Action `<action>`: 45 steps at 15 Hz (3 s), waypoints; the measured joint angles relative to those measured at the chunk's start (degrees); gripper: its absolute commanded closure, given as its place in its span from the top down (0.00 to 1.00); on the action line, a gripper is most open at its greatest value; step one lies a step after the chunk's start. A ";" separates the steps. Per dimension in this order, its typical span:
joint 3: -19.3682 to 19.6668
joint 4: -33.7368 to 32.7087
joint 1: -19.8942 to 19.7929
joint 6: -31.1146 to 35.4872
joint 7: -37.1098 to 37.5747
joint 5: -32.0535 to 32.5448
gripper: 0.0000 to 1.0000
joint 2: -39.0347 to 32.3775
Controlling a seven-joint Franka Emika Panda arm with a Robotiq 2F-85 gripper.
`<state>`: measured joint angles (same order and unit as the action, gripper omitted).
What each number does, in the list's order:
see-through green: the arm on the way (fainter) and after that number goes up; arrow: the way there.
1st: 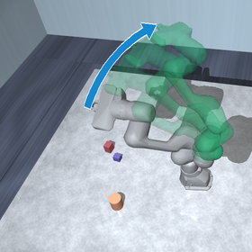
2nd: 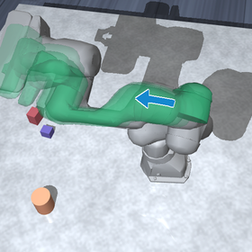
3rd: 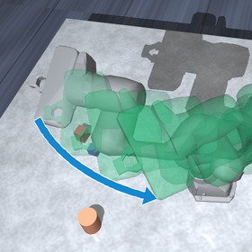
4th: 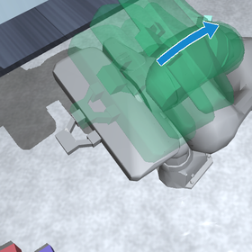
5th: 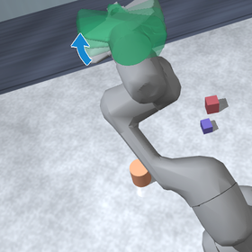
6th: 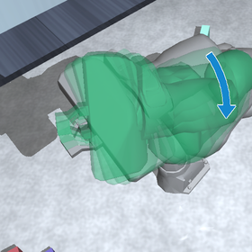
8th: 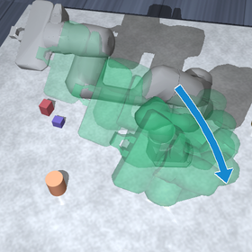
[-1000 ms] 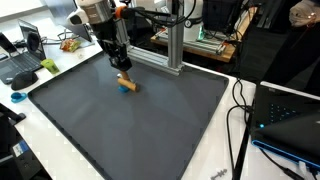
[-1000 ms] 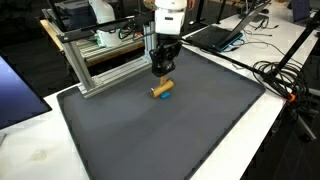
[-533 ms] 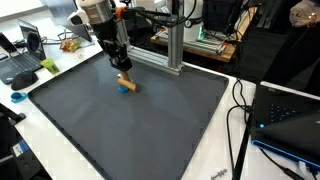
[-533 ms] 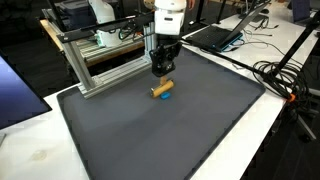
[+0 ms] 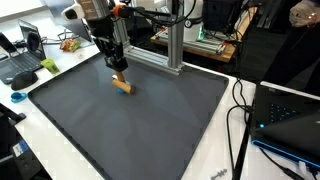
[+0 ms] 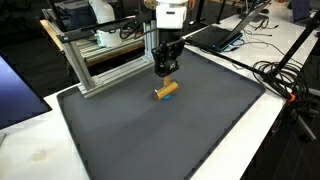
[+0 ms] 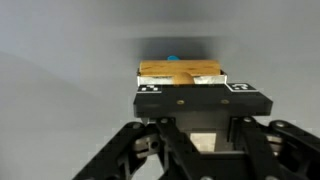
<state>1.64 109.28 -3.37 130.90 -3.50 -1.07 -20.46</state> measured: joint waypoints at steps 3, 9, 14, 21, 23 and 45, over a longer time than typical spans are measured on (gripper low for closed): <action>0.00 -0.03 0.00 -0.52 0.00 0.00 0.22 -0.10; -0.14 -0.04 0.01 0.86 0.00 0.00 0.22 -0.20; -0.16 -0.42 0.09 0.96 0.00 0.03 0.22 -0.54; -0.20 -1.31 0.10 0.96 0.00 0.02 0.22 -1.18; -0.21 -1.59 0.10 0.96 0.00 0.02 0.22 -1.37; -0.36 -3.02 0.12 1.53 0.00 0.03 0.22 -2.57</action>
<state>1.28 106.26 -3.25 132.43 -3.51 -1.04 -23.03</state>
